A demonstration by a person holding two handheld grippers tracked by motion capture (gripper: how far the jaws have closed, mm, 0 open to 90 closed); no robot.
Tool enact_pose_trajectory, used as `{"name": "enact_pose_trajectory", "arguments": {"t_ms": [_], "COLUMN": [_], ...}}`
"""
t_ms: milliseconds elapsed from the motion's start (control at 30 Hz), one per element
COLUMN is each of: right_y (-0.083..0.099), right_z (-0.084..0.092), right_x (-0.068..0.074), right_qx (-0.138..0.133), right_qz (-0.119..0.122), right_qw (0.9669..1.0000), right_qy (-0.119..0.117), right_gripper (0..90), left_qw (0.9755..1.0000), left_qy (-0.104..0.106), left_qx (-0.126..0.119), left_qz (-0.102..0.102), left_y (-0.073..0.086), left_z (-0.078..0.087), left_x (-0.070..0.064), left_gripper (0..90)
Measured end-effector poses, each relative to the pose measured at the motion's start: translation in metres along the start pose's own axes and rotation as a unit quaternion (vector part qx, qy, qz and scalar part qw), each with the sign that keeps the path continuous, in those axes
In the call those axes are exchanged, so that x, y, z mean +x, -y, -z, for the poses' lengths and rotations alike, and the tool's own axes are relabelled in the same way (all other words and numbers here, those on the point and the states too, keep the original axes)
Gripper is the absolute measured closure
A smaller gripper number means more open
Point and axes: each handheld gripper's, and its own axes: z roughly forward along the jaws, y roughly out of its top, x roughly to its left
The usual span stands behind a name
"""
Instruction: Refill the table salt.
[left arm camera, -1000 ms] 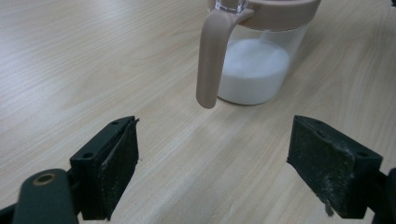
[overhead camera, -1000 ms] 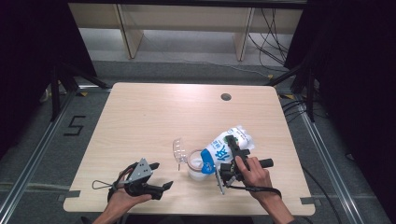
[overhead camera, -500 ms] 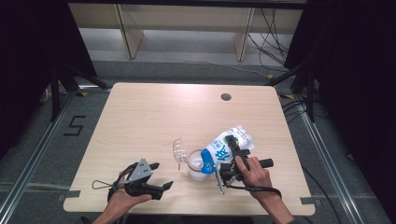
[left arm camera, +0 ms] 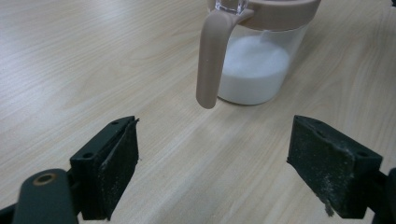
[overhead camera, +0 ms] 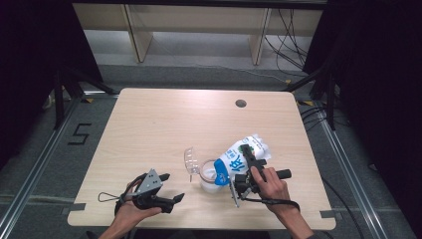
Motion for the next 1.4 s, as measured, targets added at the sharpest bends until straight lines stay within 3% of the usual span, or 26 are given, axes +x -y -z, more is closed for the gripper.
{"name": "enact_pose_trajectory", "arguments": {"t_ms": [400, 467, 1100, 1400], "right_y": [-0.0005, -0.0003, -0.0005, -0.0012], "right_z": [-0.0004, 0.0002, -0.0007, 0.0007], "right_x": [-0.0008, 0.0004, -0.0001, -0.0003], "right_qx": [-0.005, 0.001, -0.005, 0.004], "right_qz": [0.002, -0.006, 0.006, 0.005], "right_qw": [1.0000, 1.0000, 1.0000, 1.0000], "right_qy": [-0.002, -0.003, 0.003, -0.004], "right_gripper": [73.8, 73.8, 74.1, 74.3], "left_qw": [1.0000, 1.0000, 1.0000, 1.0000], "left_qy": [0.002, 0.004, 0.000, 0.002], "left_qx": [0.001, -0.002, 0.000, -0.002], "left_qz": [-0.005, -0.002, 0.000, 0.002], "left_y": [-0.0002, -0.0002, -0.0001, 0.0000], "left_z": [-0.0002, -0.0005, -0.0001, -0.0002], "left_x": [0.0006, 0.0000, 0.0000, -0.0005], "left_gripper": [15.8, 15.8, 15.8, 15.8]}}
